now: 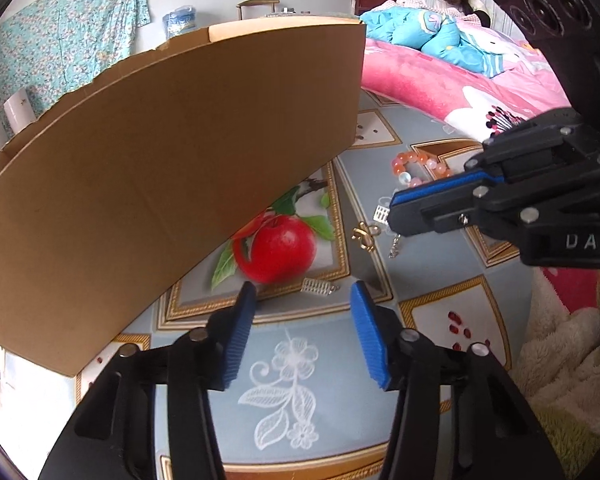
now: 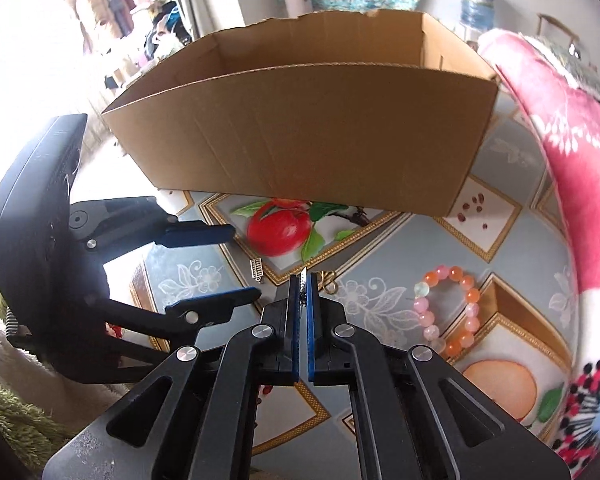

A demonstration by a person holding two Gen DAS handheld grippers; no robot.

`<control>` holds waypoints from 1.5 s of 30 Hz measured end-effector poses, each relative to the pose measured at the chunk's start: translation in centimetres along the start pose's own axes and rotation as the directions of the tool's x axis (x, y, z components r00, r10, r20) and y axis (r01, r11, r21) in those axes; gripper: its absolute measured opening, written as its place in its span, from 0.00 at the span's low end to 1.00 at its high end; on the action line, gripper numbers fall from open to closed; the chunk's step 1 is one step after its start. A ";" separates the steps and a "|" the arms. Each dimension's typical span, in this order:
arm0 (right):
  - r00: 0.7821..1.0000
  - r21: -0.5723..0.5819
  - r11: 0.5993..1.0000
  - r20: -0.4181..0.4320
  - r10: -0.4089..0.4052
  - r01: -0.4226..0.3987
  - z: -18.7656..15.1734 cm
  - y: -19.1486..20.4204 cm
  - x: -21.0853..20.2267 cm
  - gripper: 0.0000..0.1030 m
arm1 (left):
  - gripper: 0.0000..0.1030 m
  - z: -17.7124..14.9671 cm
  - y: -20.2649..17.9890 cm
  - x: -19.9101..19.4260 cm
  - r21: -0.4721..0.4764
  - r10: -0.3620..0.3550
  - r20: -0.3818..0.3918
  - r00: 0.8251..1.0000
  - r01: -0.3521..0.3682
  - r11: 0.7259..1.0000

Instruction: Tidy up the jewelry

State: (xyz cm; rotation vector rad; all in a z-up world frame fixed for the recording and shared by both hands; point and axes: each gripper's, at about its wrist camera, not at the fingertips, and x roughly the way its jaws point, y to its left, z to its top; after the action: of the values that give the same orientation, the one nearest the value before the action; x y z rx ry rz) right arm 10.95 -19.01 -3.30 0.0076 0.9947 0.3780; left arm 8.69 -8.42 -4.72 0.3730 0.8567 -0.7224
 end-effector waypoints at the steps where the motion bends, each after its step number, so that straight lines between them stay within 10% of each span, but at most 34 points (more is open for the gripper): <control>1: 1.000 0.007 1.000 -0.001 0.002 -0.002 -0.1 -0.2 0.0 0.01 | 0.41 0.2 0.0 0.1 0.001 -0.003 -0.001 1.000 0.003 1.000; 21: 0.999 0.059 0.997 0.027 0.042 -0.043 -0.1 -2.3 -0.6 0.01 | 0.13 1.1 0.2 0.5 0.000 -0.022 -0.045 0.999 0.022 1.000; 45: 0.997 0.099 0.994 0.070 0.045 -0.052 -0.6 -3.2 -1.5 0.01 | 0.14 1.9 1.2 0.7 -0.127 -0.032 -0.116 0.993 0.017 0.992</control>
State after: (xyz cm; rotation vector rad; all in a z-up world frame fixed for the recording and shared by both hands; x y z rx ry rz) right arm 10.73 -22.56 -2.92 0.1352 0.9473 0.3689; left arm 10.85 -8.92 -4.07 0.2955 1.0150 -0.6700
